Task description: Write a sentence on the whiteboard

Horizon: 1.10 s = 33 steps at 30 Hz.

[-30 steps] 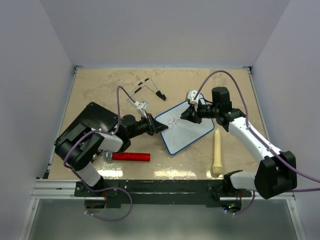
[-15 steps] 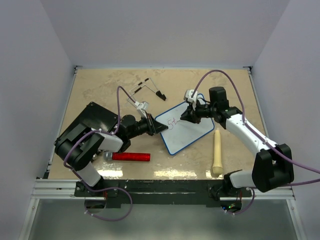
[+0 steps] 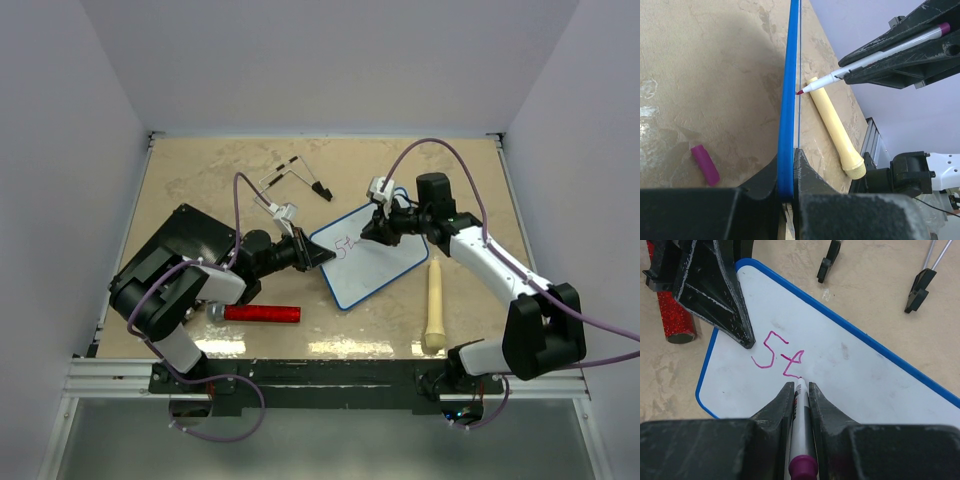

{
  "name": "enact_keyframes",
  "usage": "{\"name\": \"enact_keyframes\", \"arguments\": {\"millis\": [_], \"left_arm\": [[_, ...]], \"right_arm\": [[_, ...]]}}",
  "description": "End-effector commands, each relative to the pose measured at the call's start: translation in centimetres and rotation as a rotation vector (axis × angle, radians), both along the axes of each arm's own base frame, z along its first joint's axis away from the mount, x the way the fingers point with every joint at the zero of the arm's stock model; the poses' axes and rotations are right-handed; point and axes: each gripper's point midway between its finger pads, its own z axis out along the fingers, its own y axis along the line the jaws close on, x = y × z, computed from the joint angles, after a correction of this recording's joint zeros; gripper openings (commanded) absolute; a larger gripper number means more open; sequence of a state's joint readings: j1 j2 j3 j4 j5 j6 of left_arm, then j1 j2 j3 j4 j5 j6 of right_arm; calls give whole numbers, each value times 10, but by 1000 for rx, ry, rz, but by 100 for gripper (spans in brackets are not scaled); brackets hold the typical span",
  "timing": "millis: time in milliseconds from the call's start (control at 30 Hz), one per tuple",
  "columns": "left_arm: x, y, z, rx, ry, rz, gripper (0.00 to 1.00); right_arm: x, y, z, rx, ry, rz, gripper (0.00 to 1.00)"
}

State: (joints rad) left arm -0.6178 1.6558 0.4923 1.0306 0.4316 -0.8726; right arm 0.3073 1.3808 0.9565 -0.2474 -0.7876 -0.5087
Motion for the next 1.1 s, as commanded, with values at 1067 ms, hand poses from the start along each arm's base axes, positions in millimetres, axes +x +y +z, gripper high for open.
{"name": "enact_keyframes", "arguments": {"millis": [1067], "left_arm": [[-3,-7,21,-51,-103,-40,0]], "right_arm": [[15,11,14,-24,-63,-8,0]]}}
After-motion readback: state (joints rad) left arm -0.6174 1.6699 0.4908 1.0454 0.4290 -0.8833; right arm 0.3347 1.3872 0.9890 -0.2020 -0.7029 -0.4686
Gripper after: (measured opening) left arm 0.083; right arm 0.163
